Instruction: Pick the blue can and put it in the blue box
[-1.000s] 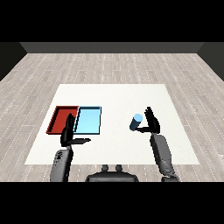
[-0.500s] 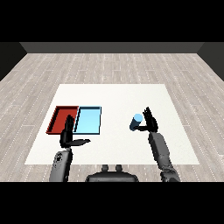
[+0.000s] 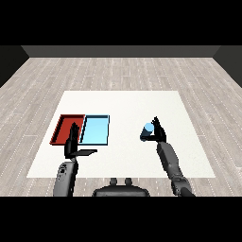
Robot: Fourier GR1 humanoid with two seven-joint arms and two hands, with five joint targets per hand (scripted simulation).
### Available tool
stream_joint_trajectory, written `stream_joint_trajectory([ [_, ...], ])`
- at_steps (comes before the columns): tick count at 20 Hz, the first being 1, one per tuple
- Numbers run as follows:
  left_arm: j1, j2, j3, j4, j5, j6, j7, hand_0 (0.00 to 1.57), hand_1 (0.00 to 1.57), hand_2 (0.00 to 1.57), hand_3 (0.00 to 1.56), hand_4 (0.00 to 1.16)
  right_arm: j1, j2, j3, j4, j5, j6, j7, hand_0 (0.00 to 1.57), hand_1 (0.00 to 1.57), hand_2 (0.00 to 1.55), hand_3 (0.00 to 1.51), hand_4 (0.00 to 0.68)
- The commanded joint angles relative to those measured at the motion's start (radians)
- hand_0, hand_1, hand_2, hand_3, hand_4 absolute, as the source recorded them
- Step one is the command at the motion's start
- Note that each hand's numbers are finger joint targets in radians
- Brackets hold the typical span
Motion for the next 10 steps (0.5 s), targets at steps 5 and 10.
stream_joint_trajectory([
  [5, 0.0, -0.008, -0.015, 0.008, -0.02, 0.008, -0.016, 0.0, 0.0, 0.0, 0.0, 0.0, 0.038, 0.023, 0.028, -0.094, -0.032, -0.024, 0.079, 0.0, 0.0, 0.0, 0.0, 0.0],
  [10, 0.027, -0.013, -0.022, -0.016, -0.035, 0.022, -0.02, 0.0, 0.0, 0.0, 0.0, 0.0, -0.152, 0.017, -0.022, 0.217, -0.022, 0.004, -0.073, 0.0, 0.0, 0.0, 0.0, 0.0],
])
